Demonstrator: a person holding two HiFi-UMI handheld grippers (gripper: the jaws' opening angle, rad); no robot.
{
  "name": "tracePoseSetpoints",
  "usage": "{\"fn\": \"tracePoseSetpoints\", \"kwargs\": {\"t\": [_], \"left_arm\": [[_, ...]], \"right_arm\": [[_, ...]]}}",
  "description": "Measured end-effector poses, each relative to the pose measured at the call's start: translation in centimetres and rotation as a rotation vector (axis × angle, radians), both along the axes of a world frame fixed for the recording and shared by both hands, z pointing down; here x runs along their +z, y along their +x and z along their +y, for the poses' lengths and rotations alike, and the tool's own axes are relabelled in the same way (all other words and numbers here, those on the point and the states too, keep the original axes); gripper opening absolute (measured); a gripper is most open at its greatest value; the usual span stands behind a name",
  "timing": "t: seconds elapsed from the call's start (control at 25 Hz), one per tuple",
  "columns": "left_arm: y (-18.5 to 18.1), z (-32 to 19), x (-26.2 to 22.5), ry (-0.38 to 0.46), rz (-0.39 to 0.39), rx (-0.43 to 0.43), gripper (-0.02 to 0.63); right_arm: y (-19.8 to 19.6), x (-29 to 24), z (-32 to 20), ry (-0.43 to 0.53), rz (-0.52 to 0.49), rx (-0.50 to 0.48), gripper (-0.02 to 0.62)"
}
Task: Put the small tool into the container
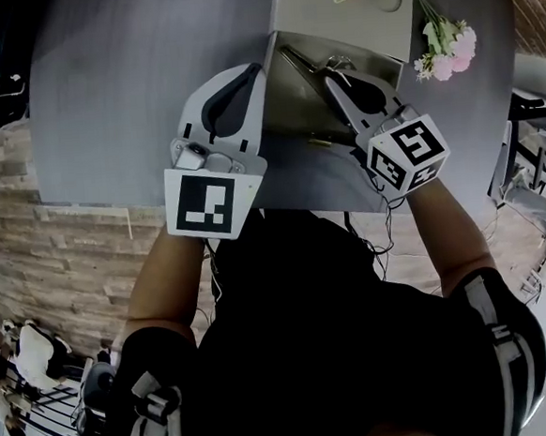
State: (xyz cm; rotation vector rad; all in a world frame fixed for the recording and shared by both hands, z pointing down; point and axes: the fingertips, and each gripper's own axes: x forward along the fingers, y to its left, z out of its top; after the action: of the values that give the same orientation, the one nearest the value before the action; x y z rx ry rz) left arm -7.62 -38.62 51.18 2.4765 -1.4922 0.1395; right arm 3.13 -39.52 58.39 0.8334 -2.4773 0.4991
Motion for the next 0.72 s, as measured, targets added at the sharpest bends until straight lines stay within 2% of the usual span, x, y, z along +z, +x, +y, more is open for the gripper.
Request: {"fn": "tracePoseSetpoints", "kwargs": {"t": [0.12,0.36,0.52,0.72], "left_arm": [[-0.3,0.4,-0.7,0.008,-0.006,-0.002,0.008],[-0.7,1.0,-2.2,0.032,-0.017,-0.008,0.008],[-0.5,1.6,-3.0,0.036,-0.026,0.003,0.008],[-0.2,1.9,-4.0,0.049,-0.036,0.014,0.008]], "right_arm": [[0.3,0.1,0.1,0.014,0.021,-0.003,0.028],[0.9,-0.3,0.3,0.037,0.042,0.003,0.098],[1.5,-0.5,0.4,0.06,0.099,0.001,0.142],[2.2,-0.4,0.5,0.079,0.172,0.001,0.161]]}}
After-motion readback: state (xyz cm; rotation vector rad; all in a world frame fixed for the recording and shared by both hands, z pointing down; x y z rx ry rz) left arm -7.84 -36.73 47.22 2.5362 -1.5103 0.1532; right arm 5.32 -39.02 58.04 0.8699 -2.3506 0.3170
